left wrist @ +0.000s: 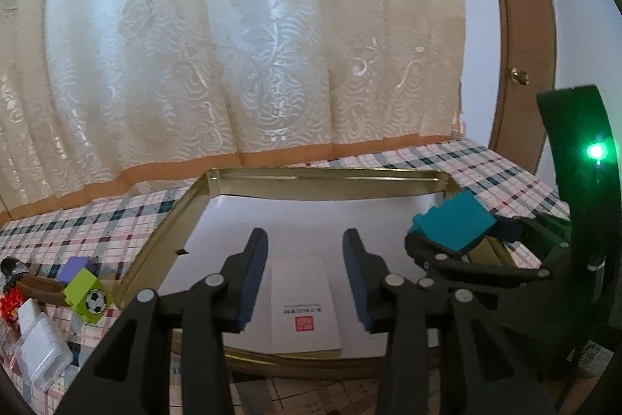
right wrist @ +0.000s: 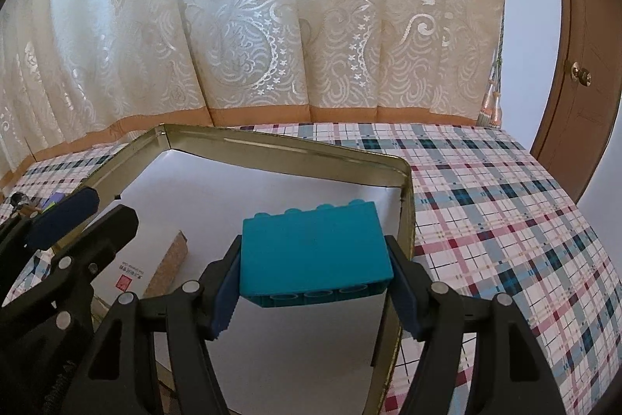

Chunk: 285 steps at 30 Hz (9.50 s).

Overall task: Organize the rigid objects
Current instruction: 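Carry both items over the gold tray and lower them onto the paper, then open both tools, releasing the teal brick and white box in the tray, then move both tools back toward the remaining objects, then grasp the clear plastic box with the right tool while the left tool grasps the pink framed box, then lift and carry both boxes over the gold tray, then lower the clear box and pink framed box into the tray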

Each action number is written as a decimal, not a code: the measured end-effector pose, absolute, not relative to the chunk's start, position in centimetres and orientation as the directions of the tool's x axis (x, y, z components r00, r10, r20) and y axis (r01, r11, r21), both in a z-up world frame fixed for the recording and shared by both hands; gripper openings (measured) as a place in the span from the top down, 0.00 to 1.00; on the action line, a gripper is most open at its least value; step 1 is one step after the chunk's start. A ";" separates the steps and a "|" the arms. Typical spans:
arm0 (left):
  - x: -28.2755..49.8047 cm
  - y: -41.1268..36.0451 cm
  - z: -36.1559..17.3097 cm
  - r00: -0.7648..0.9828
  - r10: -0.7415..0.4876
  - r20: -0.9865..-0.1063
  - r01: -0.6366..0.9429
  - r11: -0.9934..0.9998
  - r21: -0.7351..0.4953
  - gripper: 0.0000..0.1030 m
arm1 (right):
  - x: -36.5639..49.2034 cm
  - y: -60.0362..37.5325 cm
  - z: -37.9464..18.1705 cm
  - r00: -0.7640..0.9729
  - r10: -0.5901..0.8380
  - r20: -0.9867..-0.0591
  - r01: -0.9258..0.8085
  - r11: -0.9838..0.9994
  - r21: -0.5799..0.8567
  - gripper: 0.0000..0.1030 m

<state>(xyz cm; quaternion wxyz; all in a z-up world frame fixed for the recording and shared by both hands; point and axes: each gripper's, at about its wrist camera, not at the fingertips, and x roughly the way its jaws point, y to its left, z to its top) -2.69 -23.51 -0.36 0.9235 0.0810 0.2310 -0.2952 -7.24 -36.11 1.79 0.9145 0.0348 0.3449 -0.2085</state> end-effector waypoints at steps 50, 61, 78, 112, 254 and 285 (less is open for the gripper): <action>-2.8 -17.0 0.3 0.889 -0.292 -0.354 0.330 0.943 0.050 0.00 | -10.3 -35.2 4.4 0.863 -0.263 -0.432 0.352 0.925 0.139 0.18; -2.4 -14.1 -0.1 0.865 -0.297 -0.404 0.333 0.943 0.020 0.00 | -9.4 -34.6 3.6 0.840 -0.217 -0.498 0.329 0.933 0.147 0.18; 0.5 -4.3 -0.7 0.872 -0.168 -0.459 0.196 0.980 0.014 0.00 | -7.4 -27.1 3.0 0.835 -0.047 -0.548 0.117 0.989 0.094 0.18; 5.6 13.3 -2.3 0.830 0.072 -0.552 -0.151 0.984 -0.098 0.00 | 2.4 -5.7 -3.0 0.556 0.263 -0.788 -0.343 0.937 0.070 0.18; 1.2 -8.2 0.4 0.795 -0.301 -0.526 0.310 0.948 -0.073 0.22 | -5.4 -26.9 4.9 0.831 -0.016 -0.557 0.076 0.993 0.085 0.19; 0.2 -19.1 0.7 0.745 -0.400 -0.534 0.441 0.896 -0.057 0.22 | -6.4 -35.3 4.5 0.791 -0.203 -0.577 0.288 0.956 0.059 0.18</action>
